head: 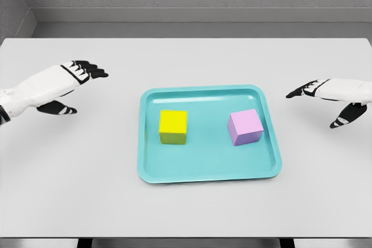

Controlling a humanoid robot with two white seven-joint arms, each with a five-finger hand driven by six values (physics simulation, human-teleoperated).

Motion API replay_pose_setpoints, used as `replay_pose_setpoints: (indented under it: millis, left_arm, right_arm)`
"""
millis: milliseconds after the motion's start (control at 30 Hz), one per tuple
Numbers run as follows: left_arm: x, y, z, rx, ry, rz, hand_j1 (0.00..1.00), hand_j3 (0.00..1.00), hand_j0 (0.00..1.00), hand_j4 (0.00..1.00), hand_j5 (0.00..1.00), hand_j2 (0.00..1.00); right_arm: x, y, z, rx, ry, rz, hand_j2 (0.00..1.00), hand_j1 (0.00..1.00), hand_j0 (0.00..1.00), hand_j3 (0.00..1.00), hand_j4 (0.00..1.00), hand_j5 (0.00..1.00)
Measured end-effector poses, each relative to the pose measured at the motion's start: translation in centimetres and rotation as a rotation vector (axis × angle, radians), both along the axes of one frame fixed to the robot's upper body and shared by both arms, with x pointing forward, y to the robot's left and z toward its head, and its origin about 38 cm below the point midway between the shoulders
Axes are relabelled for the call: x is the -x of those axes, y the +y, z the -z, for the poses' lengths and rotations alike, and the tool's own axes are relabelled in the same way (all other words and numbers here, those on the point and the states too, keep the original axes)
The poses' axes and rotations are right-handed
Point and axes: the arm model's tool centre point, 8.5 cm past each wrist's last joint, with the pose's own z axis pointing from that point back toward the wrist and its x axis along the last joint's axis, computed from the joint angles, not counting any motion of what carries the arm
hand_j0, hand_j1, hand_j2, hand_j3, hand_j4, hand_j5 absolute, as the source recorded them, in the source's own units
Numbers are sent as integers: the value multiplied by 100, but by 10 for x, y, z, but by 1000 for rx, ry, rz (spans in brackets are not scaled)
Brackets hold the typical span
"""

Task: Push two cubes

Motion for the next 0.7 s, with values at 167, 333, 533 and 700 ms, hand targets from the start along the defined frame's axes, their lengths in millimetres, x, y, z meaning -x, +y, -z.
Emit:
replay_pose_setpoints:
  millis: [167, 333, 533, 700]
  left_arm:
    - [11, -34, 4, -117, 21, 106, 60, 60, 60, 60, 60, 60]
    - [21, -58, 8, -193, 50, 188, 61, 61, 61, 61, 61, 61]
    - [27, -81, 12, -212, 65, 246, 62, 62, 62, 62, 62, 62]
    - [18, -82, 5, -213, 49, 238, 62, 62, 62, 62, 62, 62]
  right_arm:
    - [0, 1, -1, -3, -4, -1, 100, 100, 100, 100, 100, 100]
    - [1, -3, 9, -42, -16, 35, 100, 100, 100, 100, 100, 100]
    - [-3, 1, 11, -25, -30, 26, 52, 52, 52, 52, 52, 52]
    - [-4, 6, 16, 42, -13, -8, 15, 15, 15, 15, 15, 15]
